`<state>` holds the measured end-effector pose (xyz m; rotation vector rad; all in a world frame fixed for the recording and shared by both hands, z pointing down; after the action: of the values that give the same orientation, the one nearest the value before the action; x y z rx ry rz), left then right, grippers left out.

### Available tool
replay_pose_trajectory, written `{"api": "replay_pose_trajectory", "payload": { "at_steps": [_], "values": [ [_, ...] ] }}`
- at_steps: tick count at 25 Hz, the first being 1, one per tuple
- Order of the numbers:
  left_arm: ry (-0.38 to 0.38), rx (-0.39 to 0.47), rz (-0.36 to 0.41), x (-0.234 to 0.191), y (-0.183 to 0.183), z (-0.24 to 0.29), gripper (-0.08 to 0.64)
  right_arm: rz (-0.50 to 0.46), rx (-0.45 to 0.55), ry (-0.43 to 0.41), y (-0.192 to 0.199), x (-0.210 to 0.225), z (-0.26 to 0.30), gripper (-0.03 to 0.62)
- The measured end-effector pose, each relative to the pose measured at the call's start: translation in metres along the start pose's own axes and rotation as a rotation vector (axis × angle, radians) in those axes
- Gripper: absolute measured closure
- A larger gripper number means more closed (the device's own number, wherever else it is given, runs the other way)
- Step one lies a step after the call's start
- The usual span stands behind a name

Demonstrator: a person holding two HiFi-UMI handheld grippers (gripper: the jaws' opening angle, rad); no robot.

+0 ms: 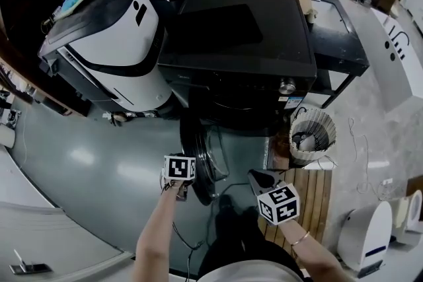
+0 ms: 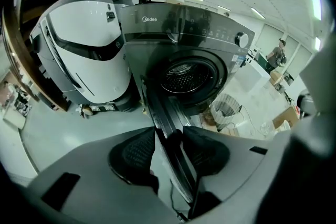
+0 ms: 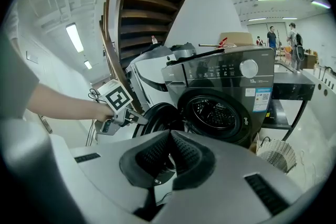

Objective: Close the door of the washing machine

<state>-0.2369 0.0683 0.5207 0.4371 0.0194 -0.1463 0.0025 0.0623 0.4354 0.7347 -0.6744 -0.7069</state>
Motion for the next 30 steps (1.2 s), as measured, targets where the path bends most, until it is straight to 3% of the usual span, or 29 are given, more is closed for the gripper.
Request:
{"api": "replay_pose_trajectory", "payload": {
  "at_steps": [15,28,29,30],
  "values": [
    [0.008,0.132,-0.176,0.1,-0.054,0.036,0.352,0.008,-0.057,0.058,0.059,0.044,-0.012,0.584],
    [-0.029,0.192,-0.327,0.128,-0.081,0.059,0.353,-0.061,-0.107,0.092,0.093,0.077,0.024,0.583],
    [-0.03,0.194,-0.329,0.128,-0.081,0.06,0.353,-0.068,-0.115,0.087,0.094,0.078,0.031,0.579],
    [-0.029,0.196,-0.332,0.129,-0.082,0.06,0.353,-0.079,-0.128,0.084,0.096,0.078,0.038,0.529]
  ]
}}
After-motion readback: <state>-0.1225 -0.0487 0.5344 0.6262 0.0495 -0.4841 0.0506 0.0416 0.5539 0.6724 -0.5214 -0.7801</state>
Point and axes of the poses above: the fingertips, and each gripper's own axes: z forward along the fingers, x to its right, y out of its underside, the point moved 2 cm from there along -z, backward along the fingers, and after that the axes turned 2 degrees about -z, right-handed, at the moved point
